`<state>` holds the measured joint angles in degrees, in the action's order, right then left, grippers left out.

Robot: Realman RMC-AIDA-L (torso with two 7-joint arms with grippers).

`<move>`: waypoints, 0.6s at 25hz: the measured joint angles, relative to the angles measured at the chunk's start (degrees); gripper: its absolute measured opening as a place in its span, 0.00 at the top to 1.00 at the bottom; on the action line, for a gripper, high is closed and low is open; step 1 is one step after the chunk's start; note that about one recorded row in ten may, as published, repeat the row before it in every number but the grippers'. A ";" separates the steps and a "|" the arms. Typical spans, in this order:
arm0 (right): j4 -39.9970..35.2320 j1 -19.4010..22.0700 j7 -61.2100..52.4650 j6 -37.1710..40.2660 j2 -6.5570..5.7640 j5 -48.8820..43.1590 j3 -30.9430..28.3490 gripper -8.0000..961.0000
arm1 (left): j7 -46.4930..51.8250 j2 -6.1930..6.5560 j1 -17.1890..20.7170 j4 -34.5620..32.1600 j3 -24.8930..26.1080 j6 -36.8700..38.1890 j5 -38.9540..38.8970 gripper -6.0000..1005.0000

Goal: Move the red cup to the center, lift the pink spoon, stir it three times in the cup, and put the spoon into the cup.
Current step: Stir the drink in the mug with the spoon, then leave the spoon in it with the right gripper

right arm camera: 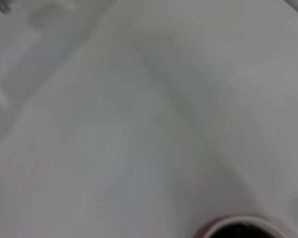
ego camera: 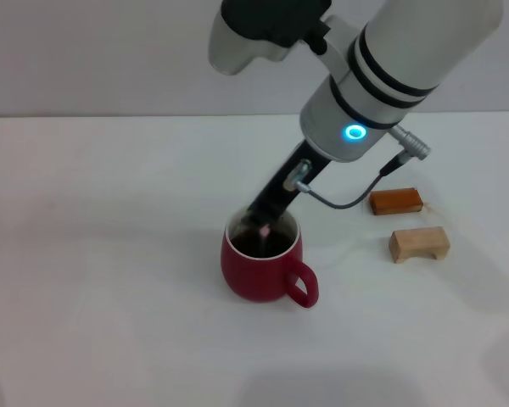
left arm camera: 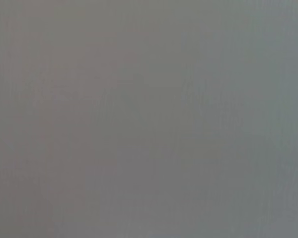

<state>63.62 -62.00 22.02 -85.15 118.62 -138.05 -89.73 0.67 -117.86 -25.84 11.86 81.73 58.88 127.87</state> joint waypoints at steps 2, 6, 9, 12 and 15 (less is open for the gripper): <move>0.15 0.06 0.31 0.82 -0.02 0.67 -0.13 0.79 | 0.01 0.00 -0.01 0.00 0.00 0.00 0.02 0.16; -0.29 0.81 1.49 3.12 0.04 0.71 0.20 0.79 | 0.02 0.00 -0.07 0.00 0.00 0.04 0.02 0.16; -0.09 1.35 1.58 3.69 -0.03 0.70 -0.12 0.79 | 0.03 0.00 -0.11 0.00 0.00 0.08 0.02 0.16; 0.22 1.65 1.63 4.00 -0.09 0.61 -0.34 0.79 | 0.03 0.00 -0.12 0.00 0.00 0.08 0.01 0.16; -0.28 1.41 1.74 4.15 -0.14 0.43 -0.59 0.79 | 0.03 0.00 -0.14 0.00 0.00 0.09 -0.01 0.16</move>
<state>63.34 -60.59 23.76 -81.00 118.48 -137.62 -90.31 0.71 -117.86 -25.98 11.86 81.73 58.97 127.86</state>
